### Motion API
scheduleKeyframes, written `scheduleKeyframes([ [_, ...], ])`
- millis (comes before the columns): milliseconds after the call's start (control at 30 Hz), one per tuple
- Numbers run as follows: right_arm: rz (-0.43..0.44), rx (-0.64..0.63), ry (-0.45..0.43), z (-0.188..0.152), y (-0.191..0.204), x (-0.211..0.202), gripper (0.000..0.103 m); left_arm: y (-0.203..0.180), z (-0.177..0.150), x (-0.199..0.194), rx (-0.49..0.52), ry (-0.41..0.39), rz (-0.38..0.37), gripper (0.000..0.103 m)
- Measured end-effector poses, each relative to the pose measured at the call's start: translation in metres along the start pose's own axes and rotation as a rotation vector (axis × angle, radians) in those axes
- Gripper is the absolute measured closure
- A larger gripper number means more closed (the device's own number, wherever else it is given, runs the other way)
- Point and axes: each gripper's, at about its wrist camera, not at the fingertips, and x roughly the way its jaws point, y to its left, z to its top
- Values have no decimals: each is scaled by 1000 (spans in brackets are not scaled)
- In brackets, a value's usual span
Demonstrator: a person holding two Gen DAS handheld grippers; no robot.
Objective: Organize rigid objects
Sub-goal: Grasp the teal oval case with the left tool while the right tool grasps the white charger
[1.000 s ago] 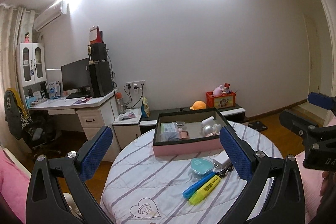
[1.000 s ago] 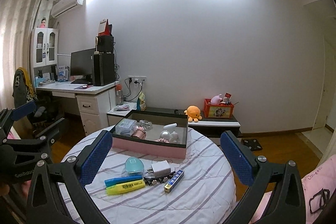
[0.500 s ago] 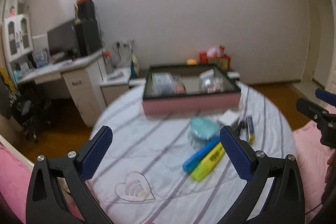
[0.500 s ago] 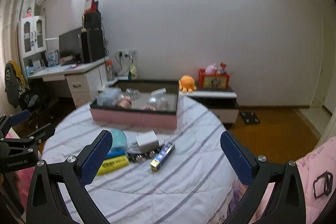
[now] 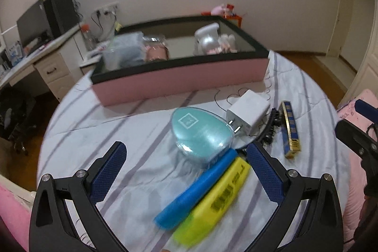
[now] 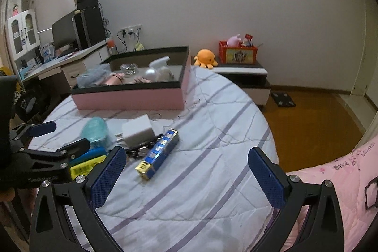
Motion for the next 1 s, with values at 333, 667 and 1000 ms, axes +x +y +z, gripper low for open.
scheduleKeyframes([
  [333,26,-2,48,6,-5,27,0,11,9,39,-13,84,-40,0],
  [667,38,-83,83,18,23,48,0,41,-3,29,-59,68,-102,42],
  [1000,85,-266,189,30,75,92,0,84,-19,19,-123,70,-89,28],
])
